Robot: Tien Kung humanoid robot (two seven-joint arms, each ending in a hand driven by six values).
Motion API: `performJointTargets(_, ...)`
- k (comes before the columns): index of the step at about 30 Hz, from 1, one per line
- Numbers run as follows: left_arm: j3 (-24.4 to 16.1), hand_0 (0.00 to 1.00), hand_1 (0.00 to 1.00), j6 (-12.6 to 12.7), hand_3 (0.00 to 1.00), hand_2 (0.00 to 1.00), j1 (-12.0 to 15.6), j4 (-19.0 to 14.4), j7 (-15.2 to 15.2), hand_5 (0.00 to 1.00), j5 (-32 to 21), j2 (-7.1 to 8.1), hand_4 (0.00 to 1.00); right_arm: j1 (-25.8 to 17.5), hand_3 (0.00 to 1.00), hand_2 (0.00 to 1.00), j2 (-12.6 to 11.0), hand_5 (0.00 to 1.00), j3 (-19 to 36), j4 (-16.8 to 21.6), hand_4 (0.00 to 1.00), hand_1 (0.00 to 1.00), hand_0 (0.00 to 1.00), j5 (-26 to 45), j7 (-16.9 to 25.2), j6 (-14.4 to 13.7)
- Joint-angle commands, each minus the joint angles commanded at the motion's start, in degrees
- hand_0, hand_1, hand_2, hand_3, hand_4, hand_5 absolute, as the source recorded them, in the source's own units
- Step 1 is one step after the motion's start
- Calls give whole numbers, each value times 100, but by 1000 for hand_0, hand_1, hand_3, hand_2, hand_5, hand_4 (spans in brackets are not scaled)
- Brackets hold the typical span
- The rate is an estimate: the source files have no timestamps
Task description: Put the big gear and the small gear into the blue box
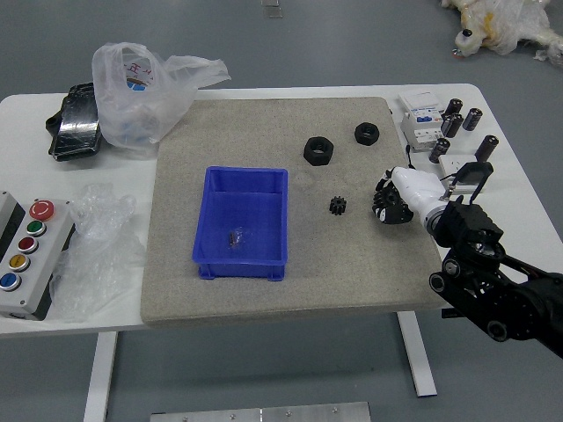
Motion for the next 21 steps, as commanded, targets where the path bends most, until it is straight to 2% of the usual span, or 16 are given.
performJointTargets(7,-17,707,552,-8,715,540,7,-3,10,438,21,-4,716,308,421,348,58,2,-283,294,235,525,472,31,77,-78)
performJointTargets(14,-47,707,552,-20,715,540,10,-8,30,437,70,5,717,931,420,346,482,2,-925,593,234,521,462,115,211,-160)
performJointTargets(21,-82,707,552,-33,714,540,10,-17,61,438,123,15,717,1499,425,349,885,2,-1694,585,241,522,469,205,254,-9)
